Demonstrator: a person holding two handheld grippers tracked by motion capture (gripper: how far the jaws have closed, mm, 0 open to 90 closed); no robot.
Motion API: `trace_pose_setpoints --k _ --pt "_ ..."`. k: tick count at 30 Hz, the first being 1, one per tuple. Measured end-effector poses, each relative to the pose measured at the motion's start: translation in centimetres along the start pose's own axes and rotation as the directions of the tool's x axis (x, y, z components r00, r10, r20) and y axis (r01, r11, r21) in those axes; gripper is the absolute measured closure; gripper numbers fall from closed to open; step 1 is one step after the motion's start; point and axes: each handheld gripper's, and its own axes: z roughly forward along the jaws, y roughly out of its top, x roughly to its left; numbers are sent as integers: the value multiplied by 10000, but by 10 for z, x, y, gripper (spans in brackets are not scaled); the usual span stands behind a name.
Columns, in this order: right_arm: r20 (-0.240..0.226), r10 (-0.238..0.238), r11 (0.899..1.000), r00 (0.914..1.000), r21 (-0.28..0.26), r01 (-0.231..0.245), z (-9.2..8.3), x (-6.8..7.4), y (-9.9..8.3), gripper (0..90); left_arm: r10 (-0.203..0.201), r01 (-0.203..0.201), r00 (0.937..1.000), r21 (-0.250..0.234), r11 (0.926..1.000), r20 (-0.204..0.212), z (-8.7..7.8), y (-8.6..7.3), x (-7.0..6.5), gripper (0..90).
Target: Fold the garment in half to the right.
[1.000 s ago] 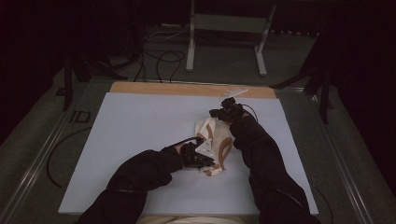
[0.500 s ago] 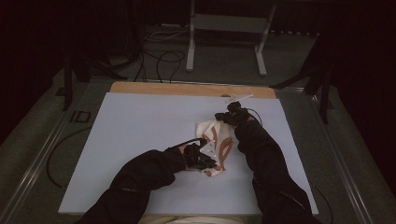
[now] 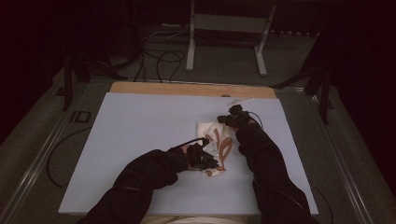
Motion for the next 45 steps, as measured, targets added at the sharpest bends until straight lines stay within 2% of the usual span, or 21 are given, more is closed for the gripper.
trace_pose_setpoints --k 17,24,26,33,37,40,45 --pt "254 326 9982 9991 491 -338 19 -8 -19 868 -237 236 9996 82 9997 124 8 -1 1 856" --pt "459 94 9987 9989 492 -117 20 -5 -18 869 -238 238 9997 5 9997 19 8 -1 0 852" --pt "639 -157 9985 9978 536 122 19 -4 -16 869 -331 331 9995 -109 9994 -5 8 0 1 853" --pt "842 -252 9991 9961 368 222 18 -7 -11 869 -593 586 9981 -388 9975 -152 6 3 2 853" --pt "952 -183 9986 9953 514 135 21 -9 -15 867 -738 736 9972 -264 9969 -87 10 3 3 851" --pt "932 116 9992 9956 366 -151 23 -10 -19 867 -807 806 9967 -214 9965 -53 14 1 4 852" --pt "913 186 9986 9957 470 -229 22 -9 -17 858 -790 788 9968 -167 9968 -113 14 2 4 847"
